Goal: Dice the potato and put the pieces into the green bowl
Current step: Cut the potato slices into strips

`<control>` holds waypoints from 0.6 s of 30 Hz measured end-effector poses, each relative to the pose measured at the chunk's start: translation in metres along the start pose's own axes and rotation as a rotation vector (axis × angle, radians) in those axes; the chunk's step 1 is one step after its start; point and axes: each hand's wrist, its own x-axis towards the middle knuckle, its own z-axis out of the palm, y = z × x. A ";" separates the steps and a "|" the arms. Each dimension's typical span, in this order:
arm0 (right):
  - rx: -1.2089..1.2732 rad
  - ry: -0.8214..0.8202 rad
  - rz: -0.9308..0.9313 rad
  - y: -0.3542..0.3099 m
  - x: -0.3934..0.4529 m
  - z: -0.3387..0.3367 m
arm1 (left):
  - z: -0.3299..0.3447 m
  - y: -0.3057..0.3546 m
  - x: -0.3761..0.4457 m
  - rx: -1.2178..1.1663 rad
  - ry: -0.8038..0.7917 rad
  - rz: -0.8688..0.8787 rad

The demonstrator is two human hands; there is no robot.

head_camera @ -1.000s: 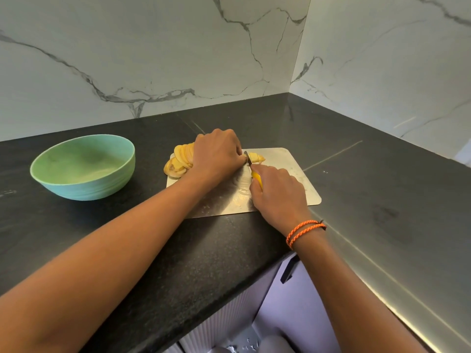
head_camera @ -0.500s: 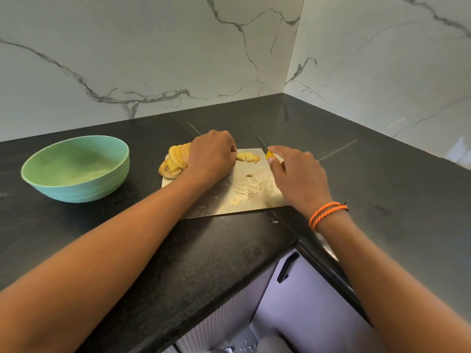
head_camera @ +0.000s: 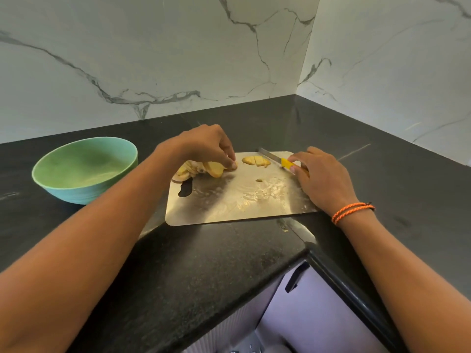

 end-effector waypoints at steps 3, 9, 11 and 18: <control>0.002 -0.046 -0.043 -0.004 0.004 0.003 | 0.006 0.002 0.002 0.018 0.032 0.005; 0.098 -0.081 -0.146 0.005 0.002 -0.001 | 0.009 0.002 0.002 -0.060 0.102 -0.001; 0.121 -0.094 -0.179 0.006 -0.002 -0.002 | 0.011 0.001 0.003 -0.073 0.159 -0.022; 0.183 -0.137 -0.265 0.002 -0.010 -0.002 | 0.017 -0.002 0.009 -0.107 0.350 -0.081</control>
